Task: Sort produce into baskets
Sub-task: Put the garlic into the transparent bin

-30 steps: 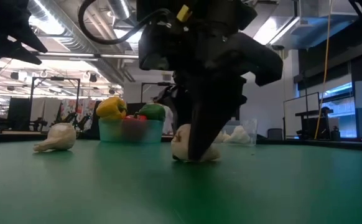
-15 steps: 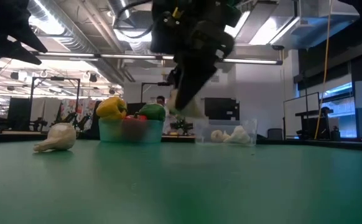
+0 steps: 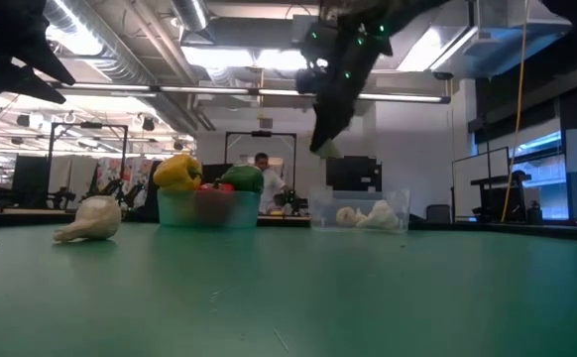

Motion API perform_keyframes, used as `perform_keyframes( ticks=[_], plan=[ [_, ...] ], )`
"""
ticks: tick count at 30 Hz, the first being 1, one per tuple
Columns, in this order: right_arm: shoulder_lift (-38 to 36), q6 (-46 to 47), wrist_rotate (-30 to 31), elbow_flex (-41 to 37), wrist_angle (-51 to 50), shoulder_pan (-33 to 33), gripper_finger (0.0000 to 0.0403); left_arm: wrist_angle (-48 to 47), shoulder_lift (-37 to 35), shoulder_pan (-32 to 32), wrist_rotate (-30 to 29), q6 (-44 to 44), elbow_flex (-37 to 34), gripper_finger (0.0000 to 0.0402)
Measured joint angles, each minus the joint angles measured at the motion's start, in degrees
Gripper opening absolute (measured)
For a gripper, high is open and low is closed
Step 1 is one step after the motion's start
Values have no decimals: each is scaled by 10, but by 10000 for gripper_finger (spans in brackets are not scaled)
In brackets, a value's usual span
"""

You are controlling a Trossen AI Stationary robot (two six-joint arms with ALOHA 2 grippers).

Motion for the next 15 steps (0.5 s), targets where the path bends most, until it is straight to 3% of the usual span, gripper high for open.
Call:
perform_keyframes(
  ticks=[8, 15],
  plan=[
    [9, 57, 7, -1, 13, -97, 138, 0, 0, 0, 0, -1, 0, 208],
    [22, 76, -10, 0, 36, -113, 138, 0, 0, 0, 0, -2, 0, 208]
  ],
)
